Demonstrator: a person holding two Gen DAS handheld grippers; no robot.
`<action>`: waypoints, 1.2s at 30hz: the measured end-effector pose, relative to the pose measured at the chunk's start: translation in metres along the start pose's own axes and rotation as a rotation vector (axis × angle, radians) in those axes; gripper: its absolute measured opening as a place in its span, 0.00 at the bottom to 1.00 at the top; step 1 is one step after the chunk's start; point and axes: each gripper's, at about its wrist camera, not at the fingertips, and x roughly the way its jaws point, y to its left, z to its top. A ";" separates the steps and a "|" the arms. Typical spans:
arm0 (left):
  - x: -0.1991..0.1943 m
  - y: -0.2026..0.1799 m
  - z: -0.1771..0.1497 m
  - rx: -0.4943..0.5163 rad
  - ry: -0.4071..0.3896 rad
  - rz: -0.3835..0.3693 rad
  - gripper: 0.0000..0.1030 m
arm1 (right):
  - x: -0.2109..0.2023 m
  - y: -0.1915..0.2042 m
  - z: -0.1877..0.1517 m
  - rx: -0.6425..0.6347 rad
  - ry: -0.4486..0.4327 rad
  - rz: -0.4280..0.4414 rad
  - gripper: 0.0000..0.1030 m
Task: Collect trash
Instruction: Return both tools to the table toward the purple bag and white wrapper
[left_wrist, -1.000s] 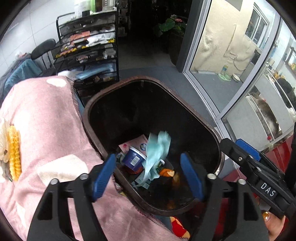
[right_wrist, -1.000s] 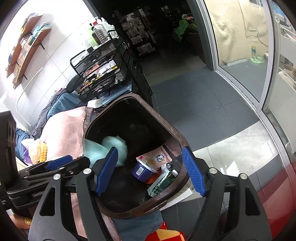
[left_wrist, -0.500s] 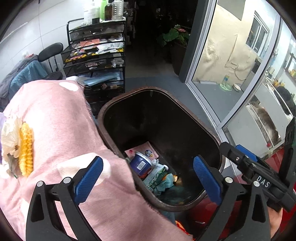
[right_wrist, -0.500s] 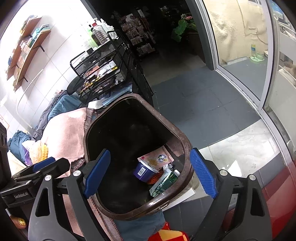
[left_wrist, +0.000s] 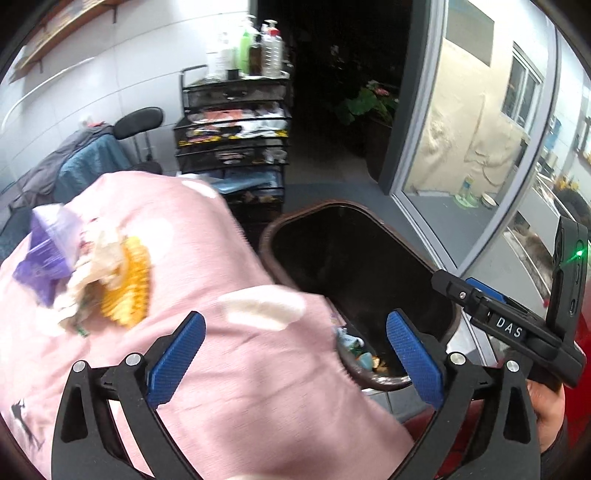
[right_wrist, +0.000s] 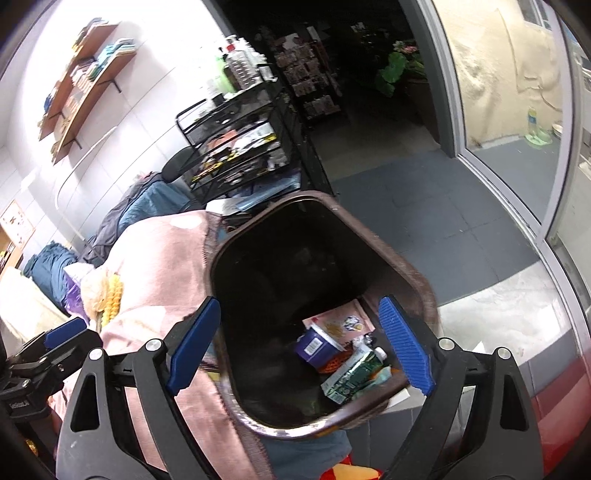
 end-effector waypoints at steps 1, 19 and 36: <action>-0.004 0.005 -0.002 -0.005 -0.009 0.014 0.95 | 0.001 0.006 0.000 -0.008 0.002 0.011 0.85; -0.049 0.131 -0.061 -0.206 -0.024 0.208 0.95 | 0.019 0.134 -0.024 -0.272 0.065 0.213 0.85; -0.062 0.233 -0.092 -0.403 -0.007 0.277 0.95 | 0.063 0.240 -0.033 -0.418 0.162 0.382 0.85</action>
